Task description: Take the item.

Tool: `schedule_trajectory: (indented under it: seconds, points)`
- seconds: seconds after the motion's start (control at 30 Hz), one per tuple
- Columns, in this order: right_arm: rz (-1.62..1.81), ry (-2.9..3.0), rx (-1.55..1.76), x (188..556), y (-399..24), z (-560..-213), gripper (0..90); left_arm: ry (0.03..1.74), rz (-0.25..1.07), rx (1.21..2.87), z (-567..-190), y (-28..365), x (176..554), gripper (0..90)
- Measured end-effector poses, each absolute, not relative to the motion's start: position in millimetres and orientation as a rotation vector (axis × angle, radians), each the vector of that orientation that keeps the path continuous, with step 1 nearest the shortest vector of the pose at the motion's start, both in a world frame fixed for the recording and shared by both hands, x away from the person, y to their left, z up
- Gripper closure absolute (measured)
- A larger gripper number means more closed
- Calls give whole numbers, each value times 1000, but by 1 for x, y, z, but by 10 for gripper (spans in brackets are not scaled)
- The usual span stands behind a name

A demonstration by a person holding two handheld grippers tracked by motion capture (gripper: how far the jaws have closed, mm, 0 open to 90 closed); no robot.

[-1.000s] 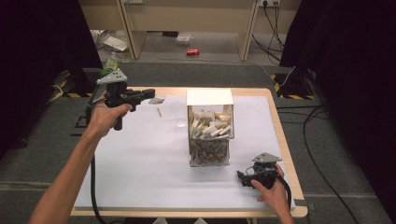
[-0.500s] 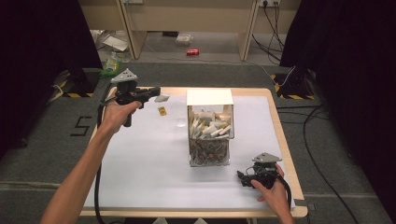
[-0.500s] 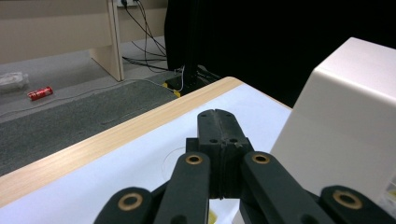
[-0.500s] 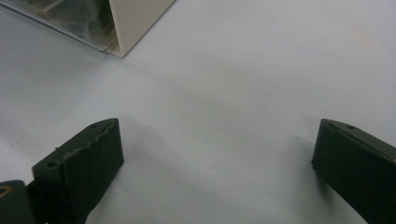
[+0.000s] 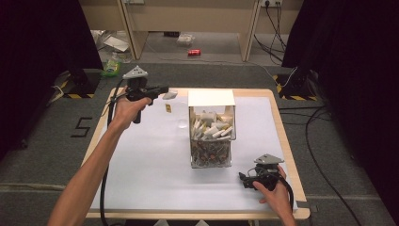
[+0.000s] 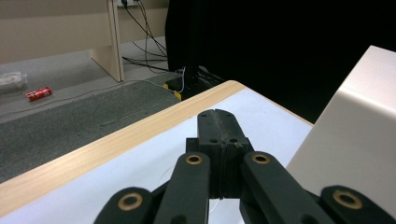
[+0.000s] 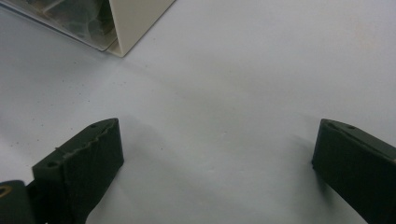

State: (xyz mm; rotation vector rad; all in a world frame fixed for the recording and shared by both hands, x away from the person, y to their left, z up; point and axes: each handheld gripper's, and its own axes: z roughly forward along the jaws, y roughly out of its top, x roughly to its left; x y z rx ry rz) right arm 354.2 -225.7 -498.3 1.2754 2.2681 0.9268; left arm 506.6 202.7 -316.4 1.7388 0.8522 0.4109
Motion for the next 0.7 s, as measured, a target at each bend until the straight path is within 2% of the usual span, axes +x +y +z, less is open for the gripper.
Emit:
schedule_trajectory:
  seconds: [0.7]
  points:
    - [926,2268,1278,354,-226,-498,24,864,388,1769,-328,168,530,896]
